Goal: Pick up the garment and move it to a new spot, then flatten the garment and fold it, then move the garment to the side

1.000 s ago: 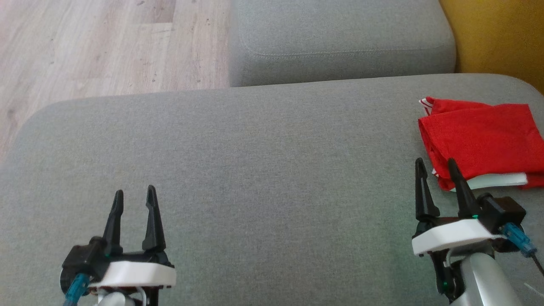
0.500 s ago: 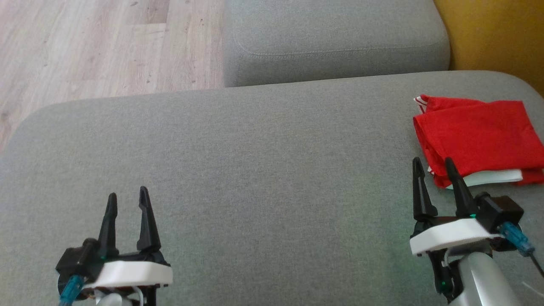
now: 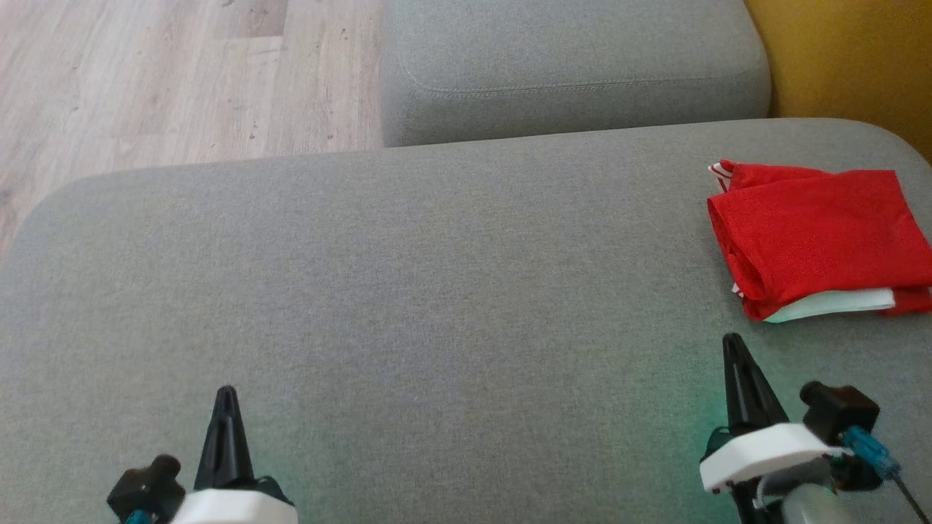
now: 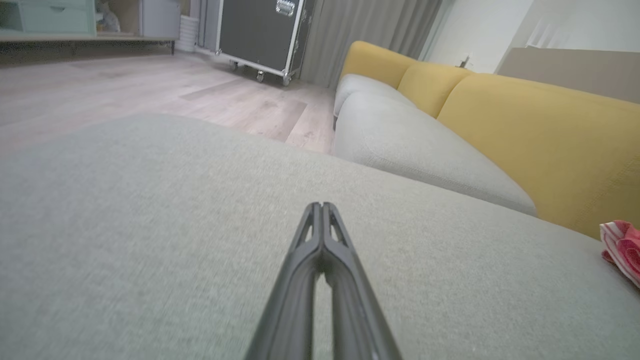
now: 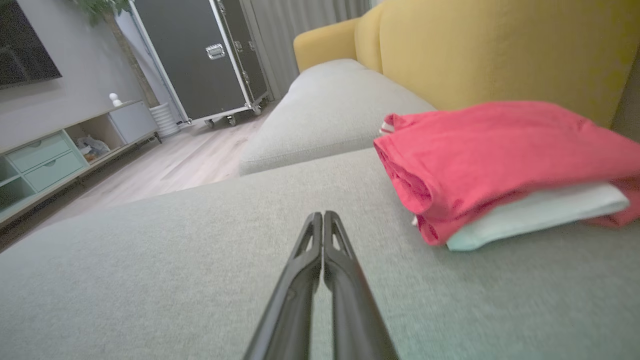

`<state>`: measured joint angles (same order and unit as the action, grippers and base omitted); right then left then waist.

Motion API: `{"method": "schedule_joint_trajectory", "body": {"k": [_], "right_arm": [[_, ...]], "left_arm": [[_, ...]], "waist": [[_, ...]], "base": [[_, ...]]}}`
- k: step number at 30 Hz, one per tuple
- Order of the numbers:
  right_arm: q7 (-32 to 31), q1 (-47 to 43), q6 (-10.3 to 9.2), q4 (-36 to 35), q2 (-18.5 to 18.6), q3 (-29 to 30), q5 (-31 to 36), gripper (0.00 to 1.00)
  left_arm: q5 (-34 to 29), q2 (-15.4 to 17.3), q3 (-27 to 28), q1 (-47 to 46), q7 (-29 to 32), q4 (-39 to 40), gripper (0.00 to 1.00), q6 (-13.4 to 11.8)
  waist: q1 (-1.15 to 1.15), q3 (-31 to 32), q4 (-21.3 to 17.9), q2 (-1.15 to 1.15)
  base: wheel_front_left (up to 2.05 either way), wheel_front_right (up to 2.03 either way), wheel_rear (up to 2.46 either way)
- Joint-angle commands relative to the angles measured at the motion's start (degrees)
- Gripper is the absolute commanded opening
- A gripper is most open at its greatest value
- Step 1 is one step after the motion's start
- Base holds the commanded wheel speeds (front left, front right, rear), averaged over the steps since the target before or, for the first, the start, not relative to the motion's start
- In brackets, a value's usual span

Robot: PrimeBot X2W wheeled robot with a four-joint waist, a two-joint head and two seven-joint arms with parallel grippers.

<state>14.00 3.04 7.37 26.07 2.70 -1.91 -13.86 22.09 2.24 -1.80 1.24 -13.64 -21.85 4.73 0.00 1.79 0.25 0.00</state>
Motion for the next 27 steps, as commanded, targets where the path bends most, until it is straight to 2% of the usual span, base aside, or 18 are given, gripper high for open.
{"method": "schedule_joint_trajectory", "body": {"k": [1, 27], "right_arm": [[-0.52, 3.08, 0.00, -2.05, 0.07, 0.35, -1.55, 0.00], [-4.55, 2.96, 0.03, -4.26, 0.09, 1.91, -17.41, 0.00]], "left_arm": [[1.34, 0.05, 0.44, -2.75, 0.28, 1.88, 0.00, 0.09], [15.57, 0.17, 1.92, -3.56, 4.24, 3.26, 0.00, 0.64]], "waist": [[0.00, -0.02, 0.00, 0.00], [0.00, -0.42, -0.05, 0.00]], "base": [[0.00, 0.00, 0.00], [0.00, 0.00, 0.00]]}}
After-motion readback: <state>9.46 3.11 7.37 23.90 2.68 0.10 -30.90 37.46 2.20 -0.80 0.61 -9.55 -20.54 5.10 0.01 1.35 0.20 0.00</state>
